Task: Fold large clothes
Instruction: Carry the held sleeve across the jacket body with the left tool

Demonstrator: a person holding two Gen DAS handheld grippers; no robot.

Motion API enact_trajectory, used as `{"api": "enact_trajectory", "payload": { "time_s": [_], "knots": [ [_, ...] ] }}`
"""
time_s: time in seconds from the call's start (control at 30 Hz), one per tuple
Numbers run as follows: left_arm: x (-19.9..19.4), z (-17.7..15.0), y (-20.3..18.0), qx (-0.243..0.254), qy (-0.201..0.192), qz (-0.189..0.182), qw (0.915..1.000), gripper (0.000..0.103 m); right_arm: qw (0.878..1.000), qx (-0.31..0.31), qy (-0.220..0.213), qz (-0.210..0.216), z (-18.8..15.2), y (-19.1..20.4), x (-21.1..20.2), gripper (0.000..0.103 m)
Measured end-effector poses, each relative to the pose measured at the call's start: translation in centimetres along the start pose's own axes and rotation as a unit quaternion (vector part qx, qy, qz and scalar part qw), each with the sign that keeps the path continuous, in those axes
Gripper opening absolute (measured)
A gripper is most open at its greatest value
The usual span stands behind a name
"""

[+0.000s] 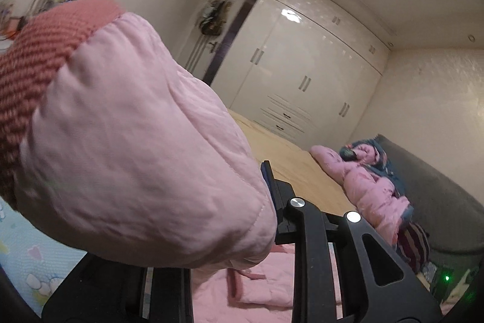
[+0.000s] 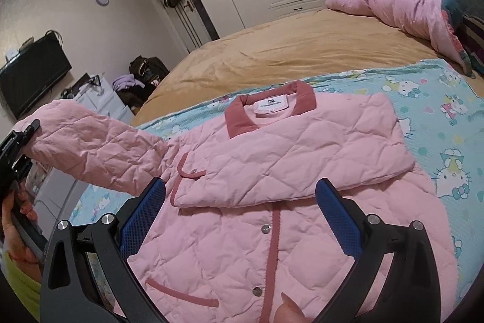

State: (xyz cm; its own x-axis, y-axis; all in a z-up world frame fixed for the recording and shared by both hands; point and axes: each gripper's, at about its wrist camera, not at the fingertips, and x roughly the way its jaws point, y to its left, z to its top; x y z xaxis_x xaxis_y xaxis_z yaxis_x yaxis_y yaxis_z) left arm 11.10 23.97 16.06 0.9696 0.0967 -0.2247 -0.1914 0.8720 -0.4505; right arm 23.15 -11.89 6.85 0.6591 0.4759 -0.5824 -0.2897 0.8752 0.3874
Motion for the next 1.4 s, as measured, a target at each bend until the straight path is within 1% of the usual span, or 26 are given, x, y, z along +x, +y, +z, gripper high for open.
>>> {"api": "enact_trajectory", "payload": {
  "time_s": [0.2, 0.37, 0.6, 0.8, 1.0, 1.1, 1.17, 1.3, 1.4],
  "knots": [
    [1.9, -0.8, -3.4, 0.032, 0.02, -0.023, 0.999, 0.017, 1.0, 0.023, -0.007, -0.002, 0.0, -2.2, -1.0, 0.099],
    [3.7, -2.2, -6.6, 0.064, 0.041, -0.044, 0.9962, 0.017, 0.999, 0.042, -0.015, -0.003, 0.0, -3.8, -1.8, 0.099],
    [6.6, -5.3, -10.8, 0.103, 0.078, -0.073, 0.989, 0.017, 0.997, 0.068, -0.02, -0.009, -0.3, -6.6, -2.2, 0.099],
    [9.2, -7.9, -12.9, 0.126, 0.109, -0.088, 0.982, 0.017, 0.995, 0.094, -0.022, -0.02, -0.6, -9.2, -2.4, 0.099],
    [11.9, -10.7, -14.5, 0.153, 0.142, -0.096, 0.9731, 0.017, 0.991, 0.127, -0.026, -0.033, -0.9, -12.1, -2.6, 0.099],
    [13.2, -12.4, -15.5, 0.167, 0.163, -0.1, 0.9671, 0.017, 0.988, 0.144, -0.027, -0.038, -1.1, -13.5, -2.7, 0.099],
    [14.1, -13.9, -15.9, 0.179, 0.18, -0.103, 0.9617, 0.017, 0.987, 0.15, -0.027, -0.041, -1.3, -14.2, -2.7, 0.099],
    [15.2, -16.5, -16.8, 0.197, 0.206, -0.104, 0.9529, 0.017, 0.986, 0.16, -0.027, -0.051, -1.4, -15.3, -2.7, 0.099],
    [16.1, -18.4, -18.9, 0.208, 0.223, -0.105, 0.9467, 0.017, 0.984, 0.168, -0.028, -0.058, -1.5, -16.1, -2.8, 0.099]
  ]
}}
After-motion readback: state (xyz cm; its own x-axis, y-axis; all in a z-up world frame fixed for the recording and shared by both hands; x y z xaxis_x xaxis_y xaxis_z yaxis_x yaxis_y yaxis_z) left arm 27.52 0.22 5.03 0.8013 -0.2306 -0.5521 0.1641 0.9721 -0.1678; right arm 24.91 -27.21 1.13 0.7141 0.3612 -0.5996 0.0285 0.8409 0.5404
